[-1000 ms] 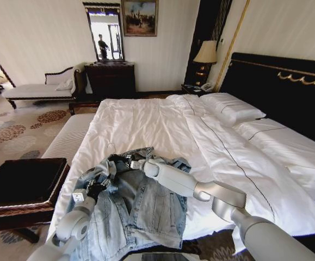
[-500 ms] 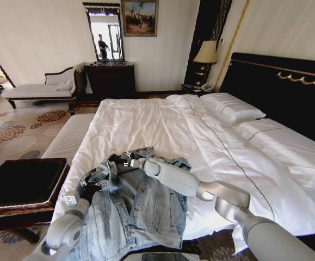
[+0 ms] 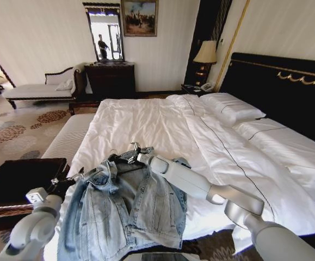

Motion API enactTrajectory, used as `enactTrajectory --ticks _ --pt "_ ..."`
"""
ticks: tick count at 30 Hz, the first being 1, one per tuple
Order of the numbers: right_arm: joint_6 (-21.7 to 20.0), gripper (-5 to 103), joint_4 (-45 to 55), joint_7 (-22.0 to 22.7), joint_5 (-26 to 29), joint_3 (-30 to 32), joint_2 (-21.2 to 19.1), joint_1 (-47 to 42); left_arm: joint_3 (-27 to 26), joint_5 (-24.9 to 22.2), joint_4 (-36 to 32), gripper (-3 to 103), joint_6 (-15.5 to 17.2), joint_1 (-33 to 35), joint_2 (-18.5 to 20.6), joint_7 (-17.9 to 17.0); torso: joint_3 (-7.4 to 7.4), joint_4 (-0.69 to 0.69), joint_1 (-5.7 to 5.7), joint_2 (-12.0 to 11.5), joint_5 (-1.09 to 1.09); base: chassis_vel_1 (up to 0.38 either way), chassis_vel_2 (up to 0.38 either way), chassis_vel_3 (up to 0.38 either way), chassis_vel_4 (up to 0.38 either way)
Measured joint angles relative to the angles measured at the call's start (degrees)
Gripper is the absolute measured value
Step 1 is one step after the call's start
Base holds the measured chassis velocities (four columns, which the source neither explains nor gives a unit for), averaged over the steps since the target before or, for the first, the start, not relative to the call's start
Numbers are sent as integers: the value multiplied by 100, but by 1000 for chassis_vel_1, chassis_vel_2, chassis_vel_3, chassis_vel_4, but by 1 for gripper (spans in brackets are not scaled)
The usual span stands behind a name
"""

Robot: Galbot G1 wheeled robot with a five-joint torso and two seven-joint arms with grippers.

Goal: Pick up the clothes from the bed and hang them on the clothes hanger.

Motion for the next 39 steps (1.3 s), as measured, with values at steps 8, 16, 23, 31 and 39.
enactTrajectory --ticks 8,16,23,31,39 --pt "-84 100 102 170 79 279 -107 -358 127 -86 121 100 -51 -110 175 207 0 1 0 0 0 0 0 0 0" --pt "-130 100 101 324 87 428 -114 -567 822 147 286 100 -71 -605 915 566 0 1 0 0 0 0 0 0 0" --pt "-227 100 28 543 198 717 -150 -673 2200 319 679 100 -50 -1657 1477 760 0 -3 0 0 1 0 0 0 0" --pt "-683 100 16 924 1423 729 -78 -695 2236 520 783 100 -103 -1482 1271 865 1 2 1 0 0 0 0 0 0" --pt "-1384 100 507 1781 2296 1208 -16 -1141 1020 980 72 100 -333 -182 347 916 -1 -1 -1 0 1 0 0 0 0"
